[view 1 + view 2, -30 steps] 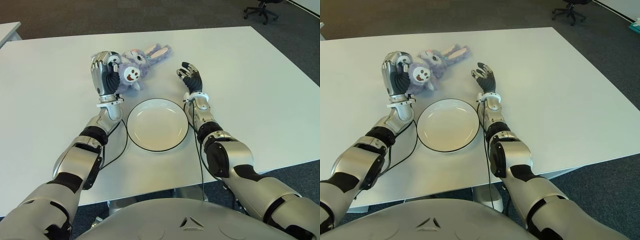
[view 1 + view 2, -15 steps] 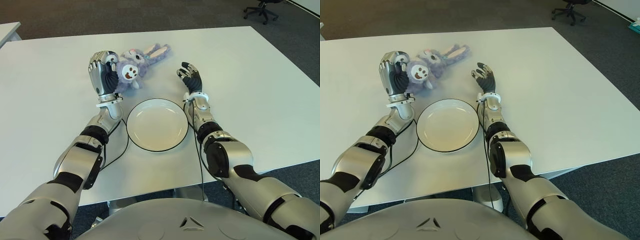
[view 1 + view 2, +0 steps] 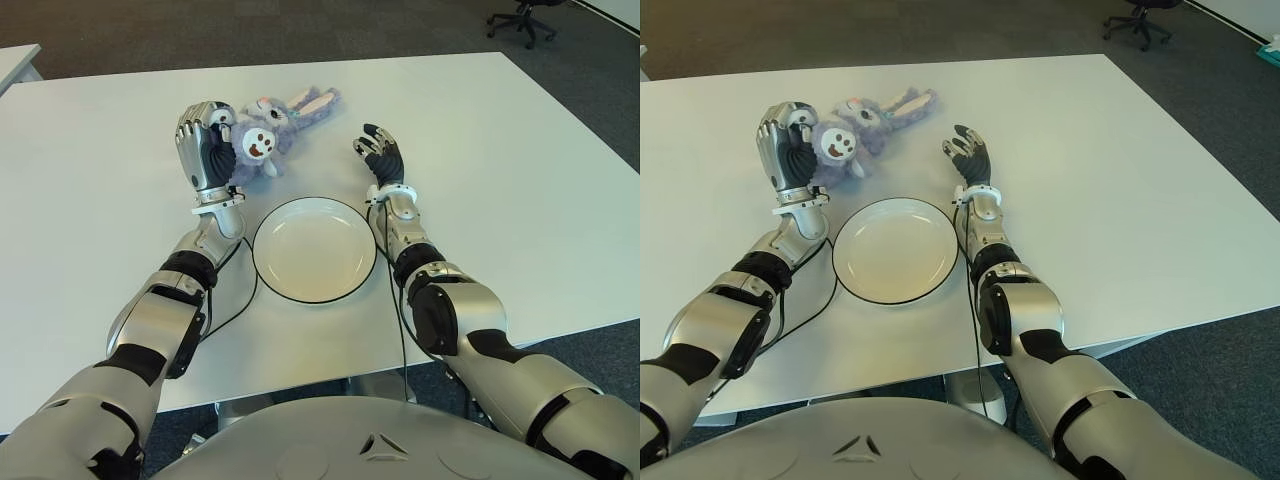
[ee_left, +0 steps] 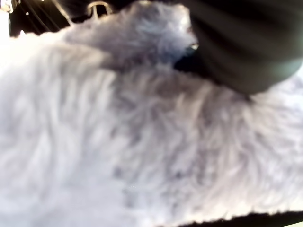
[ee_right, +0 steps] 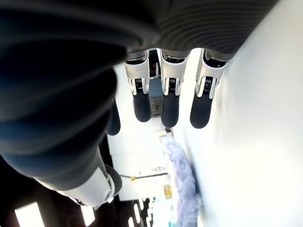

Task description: Put the doll into the plate.

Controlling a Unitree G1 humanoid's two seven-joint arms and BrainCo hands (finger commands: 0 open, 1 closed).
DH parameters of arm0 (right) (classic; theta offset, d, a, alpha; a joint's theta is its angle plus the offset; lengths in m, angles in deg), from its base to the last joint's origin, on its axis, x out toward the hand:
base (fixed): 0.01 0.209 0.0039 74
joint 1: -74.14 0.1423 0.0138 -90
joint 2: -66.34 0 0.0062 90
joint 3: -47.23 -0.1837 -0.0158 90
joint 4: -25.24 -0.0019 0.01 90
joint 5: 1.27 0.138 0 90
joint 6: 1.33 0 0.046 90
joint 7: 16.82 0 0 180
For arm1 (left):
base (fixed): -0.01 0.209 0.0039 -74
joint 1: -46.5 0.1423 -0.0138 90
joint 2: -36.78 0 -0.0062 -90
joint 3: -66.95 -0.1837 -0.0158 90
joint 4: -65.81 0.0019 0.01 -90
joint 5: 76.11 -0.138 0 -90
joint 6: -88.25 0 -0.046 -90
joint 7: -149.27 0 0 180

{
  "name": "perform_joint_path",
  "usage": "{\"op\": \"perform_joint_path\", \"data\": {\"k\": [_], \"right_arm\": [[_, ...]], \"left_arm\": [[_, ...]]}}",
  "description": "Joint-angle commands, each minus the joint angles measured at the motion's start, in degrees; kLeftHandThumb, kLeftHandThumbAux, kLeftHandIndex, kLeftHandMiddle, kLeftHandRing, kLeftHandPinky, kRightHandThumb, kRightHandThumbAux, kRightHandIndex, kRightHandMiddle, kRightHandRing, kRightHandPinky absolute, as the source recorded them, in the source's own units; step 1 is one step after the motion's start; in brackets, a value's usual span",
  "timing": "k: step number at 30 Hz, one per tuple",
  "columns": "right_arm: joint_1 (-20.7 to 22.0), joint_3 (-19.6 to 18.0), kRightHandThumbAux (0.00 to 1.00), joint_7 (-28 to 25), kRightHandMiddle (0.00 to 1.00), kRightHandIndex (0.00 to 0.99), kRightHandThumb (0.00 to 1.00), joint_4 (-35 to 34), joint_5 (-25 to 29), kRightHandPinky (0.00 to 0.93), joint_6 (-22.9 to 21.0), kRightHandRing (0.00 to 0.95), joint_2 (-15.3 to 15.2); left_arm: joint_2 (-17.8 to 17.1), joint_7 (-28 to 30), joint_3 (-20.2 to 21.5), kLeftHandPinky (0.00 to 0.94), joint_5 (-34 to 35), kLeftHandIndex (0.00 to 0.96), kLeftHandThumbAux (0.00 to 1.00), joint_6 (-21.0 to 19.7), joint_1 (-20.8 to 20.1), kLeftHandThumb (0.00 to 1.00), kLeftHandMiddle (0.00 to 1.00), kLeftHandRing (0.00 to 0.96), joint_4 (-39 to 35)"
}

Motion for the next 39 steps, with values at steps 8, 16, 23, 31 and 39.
{"op": "perform_joint_path", "data": {"k": [8,16,23,31,39], "right_arm": [[-7.75,-0.45,0.826,0.66,0.14,0.202,0.477,5.01,0.58,0.215,-5.49,0.146,1.32],[-7.67,-0.5,0.832,0.62,0.147,0.209,0.491,5.01,0.62,0.213,-5.23,0.148,1.48],[-7.63,-0.63,0.83,0.58,0.146,0.211,0.513,5.02,0.74,0.204,-5.08,0.145,1.61],[-7.53,-0.73,0.827,0.6,0.145,0.214,0.527,5.04,0.86,0.208,-5.11,0.144,1.72],[-7.36,-0.85,0.832,0.68,0.145,0.215,0.537,5.07,1.13,0.21,-5.3,0.145,1.77]], "left_arm": [[0.1,-0.36,0.31,0.851,0.3,0.4,0.666,-1.68,2.08,0.849,0.538,0.837,1.48],[-0.64,-0.93,0.62,0.853,-0.01,0.399,0.665,-1.65,1.69,0.852,0.54,0.841,0.58],[-1.81,-1.2,0.72,0.846,-0.16,0.4,0.665,-1.01,0.94,0.853,0.54,0.841,0.1],[-2.66,0.34,1.25,0.858,0.64,0.4,0.664,-0.66,0.73,0.854,0.546,0.841,-1.32],[-3.4,2.56,2.02,0.85,1.23,0.401,0.664,-0.62,0.55,0.855,0.548,0.835,-2.68]]}}
